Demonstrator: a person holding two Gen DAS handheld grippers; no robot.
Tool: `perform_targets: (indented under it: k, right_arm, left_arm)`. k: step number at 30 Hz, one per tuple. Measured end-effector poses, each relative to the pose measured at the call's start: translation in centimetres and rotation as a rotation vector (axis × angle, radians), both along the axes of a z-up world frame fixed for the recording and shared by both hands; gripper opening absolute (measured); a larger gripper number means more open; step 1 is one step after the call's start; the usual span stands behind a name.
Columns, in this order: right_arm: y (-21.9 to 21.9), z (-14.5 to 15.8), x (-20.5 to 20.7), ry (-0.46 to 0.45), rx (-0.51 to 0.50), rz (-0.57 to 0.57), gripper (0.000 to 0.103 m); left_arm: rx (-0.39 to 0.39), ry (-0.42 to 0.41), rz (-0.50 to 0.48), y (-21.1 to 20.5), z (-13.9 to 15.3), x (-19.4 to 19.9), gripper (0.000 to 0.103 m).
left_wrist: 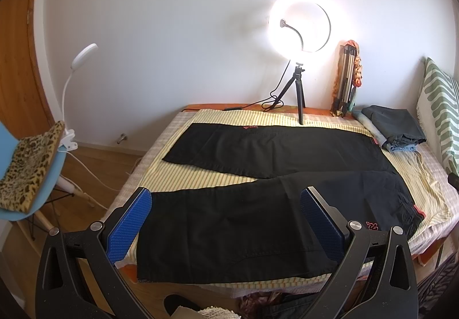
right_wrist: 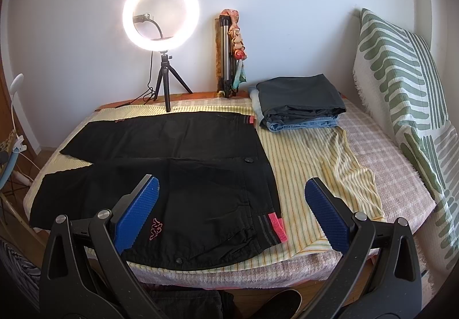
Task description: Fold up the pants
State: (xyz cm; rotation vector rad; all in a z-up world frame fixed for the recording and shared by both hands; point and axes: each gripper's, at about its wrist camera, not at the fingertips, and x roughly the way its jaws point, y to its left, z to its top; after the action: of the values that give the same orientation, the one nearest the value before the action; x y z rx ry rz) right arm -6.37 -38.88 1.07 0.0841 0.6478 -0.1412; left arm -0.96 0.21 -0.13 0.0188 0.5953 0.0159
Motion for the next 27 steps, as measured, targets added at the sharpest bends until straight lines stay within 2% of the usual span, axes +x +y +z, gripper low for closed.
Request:
perform_targets:
  k: [16, 23, 27]
  right_arm:
    - [0.5, -0.5, 0.2, 0.014, -0.006, 0.026, 0.103]
    - [0.8, -0.9, 0.6, 0.031, -0.036, 0.096, 0.103]
    - [0.9, -1.7, 1.2, 0.071, -0.035, 0.176, 0.103]
  left_arm:
    - [0.018, 0.017, -0.002, 0.2, -0.5, 0.4, 0.103]
    - [0.011, 0.055, -0.029, 1.4, -1.3, 0.7, 0.103]
    - [0.023, 0.073, -0.048, 2.0, -2.3, 1.0, 0.103]
